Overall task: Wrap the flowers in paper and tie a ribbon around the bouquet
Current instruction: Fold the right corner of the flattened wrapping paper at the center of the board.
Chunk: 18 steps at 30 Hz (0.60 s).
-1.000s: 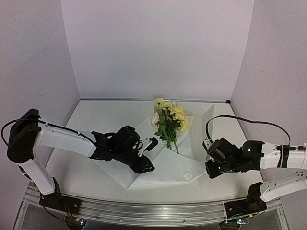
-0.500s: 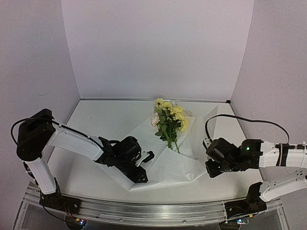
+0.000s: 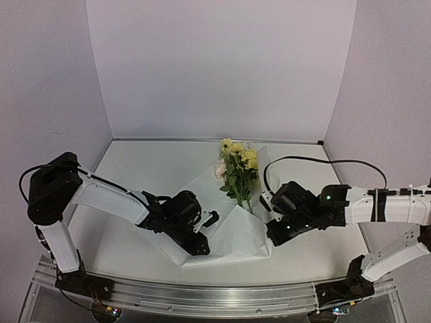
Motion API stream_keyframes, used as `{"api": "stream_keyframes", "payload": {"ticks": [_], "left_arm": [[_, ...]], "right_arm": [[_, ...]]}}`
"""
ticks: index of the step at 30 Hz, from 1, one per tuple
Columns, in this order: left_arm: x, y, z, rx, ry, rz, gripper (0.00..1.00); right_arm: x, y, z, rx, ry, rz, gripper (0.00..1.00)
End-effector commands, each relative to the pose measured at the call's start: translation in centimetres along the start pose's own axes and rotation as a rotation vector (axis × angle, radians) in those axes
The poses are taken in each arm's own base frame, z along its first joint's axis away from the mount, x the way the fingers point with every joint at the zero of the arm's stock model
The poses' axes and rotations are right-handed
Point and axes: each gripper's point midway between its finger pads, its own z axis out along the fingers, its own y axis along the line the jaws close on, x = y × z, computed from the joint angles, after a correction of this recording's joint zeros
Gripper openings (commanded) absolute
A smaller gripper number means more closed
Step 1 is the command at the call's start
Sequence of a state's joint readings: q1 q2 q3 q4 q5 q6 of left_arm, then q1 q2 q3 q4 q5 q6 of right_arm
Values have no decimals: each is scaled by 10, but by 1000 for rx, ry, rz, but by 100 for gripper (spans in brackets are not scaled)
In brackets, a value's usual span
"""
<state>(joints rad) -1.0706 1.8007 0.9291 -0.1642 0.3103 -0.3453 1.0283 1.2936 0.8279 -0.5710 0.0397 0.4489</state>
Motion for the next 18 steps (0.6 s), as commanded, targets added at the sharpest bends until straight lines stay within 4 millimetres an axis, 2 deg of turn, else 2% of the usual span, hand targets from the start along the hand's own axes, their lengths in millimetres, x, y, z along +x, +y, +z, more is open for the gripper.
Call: {"api": "stream_keyframes", "payload": {"ticks": [1,5,11,14,18], "left_arm": [[-4,7,6,-35,-7,-10,24],[-6,8,5,-46,-15,-10,24],[-12,11,0,-71,-27,-9,24],[-23,13,-15,-78,-64,-28,26],[-45,14,-47,-65,-143,-58,31]], "right_arm": [[-21,45,5,-176,4,-23,0],[-27,59,25,-206,33,-11,0],[-32,66,59,-211,58,46,0],[-32,67,71,-213,70,68,0],[-30,67,81,-219,80,94,0]]}}
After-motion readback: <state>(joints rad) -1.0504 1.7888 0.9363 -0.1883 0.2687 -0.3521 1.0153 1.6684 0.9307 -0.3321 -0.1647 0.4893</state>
